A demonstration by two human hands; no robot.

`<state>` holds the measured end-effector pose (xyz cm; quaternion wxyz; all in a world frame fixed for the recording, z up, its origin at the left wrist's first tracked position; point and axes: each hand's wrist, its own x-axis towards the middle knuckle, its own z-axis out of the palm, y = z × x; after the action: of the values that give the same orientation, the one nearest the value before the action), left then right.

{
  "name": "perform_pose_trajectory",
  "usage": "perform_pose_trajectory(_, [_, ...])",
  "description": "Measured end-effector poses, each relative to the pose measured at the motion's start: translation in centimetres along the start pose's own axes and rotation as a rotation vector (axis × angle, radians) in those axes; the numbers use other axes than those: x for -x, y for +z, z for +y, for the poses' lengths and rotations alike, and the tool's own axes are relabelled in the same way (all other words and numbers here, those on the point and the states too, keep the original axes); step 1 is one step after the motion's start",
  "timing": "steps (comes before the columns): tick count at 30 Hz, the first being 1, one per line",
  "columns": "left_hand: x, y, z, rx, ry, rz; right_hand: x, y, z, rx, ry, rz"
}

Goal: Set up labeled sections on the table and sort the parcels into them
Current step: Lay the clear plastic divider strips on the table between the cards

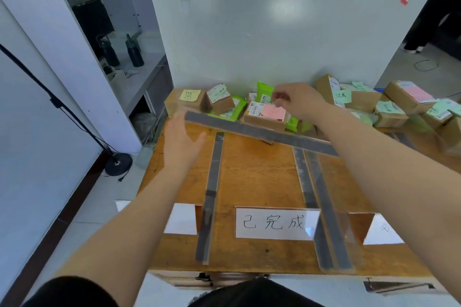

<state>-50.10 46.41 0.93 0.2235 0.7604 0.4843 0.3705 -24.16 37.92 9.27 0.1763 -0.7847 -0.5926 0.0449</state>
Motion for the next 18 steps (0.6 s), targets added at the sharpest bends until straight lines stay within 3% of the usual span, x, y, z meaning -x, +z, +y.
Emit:
perform_pose_trajectory(3, [-3.3,-2.5,3.1,-0.362,0.297,0.106,0.1,-0.8,-0.1,0.003,-0.072,-0.048])
perform_pose_trajectory(5, [-4.8,-3.5,5.0,-0.558,0.382,-0.068,0.1,-1.2,-0.2,-0.027,-0.122,-0.067])
perform_pose_trajectory(8, [-4.7,-4.1,7.0,-0.629,0.32,-0.365,0.2,-1.6,-0.2,0.036,-0.149,-0.012])
perform_pose_trajectory(10, [-3.9,-3.8,7.7,-0.53,0.252,-0.404,0.0,-1.7,0.0,0.158,-0.138,0.136])
perform_pose_trajectory(12, [-3.0,-3.1,8.6,-0.459,0.173,-0.364,0.2,-1.2,-0.4,0.113,-0.04,0.344])
perform_pose_trajectory(14, [-2.0,-2.1,9.4,-0.445,0.125,-0.306,0.8,-0.7,-1.6,-0.184,0.141,0.463])
perform_pose_trajectory(15, [-1.5,-1.6,9.9,-0.448,0.123,-0.282,1.0,-0.4,-2.3,-0.407,0.24,0.448])
perform_pose_trajectory(18, [0.2,-0.8,11.0,-0.422,0.139,-0.233,0.9,0.5,-4.6,-1.019,0.516,0.21])
